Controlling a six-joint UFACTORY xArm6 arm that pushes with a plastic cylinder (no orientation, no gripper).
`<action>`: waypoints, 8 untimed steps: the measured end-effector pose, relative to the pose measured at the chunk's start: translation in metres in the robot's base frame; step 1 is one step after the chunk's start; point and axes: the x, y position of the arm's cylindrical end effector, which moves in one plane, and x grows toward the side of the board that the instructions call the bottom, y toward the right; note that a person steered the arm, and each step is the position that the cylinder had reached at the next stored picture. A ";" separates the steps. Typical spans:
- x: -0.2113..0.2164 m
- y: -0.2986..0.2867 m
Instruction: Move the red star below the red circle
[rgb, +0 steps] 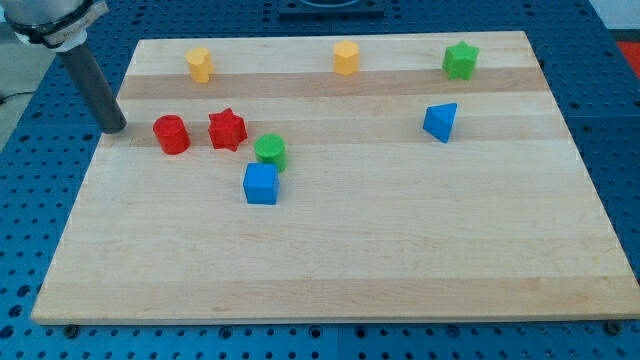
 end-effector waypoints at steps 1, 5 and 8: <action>0.000 0.000; -0.023 0.087; 0.032 0.168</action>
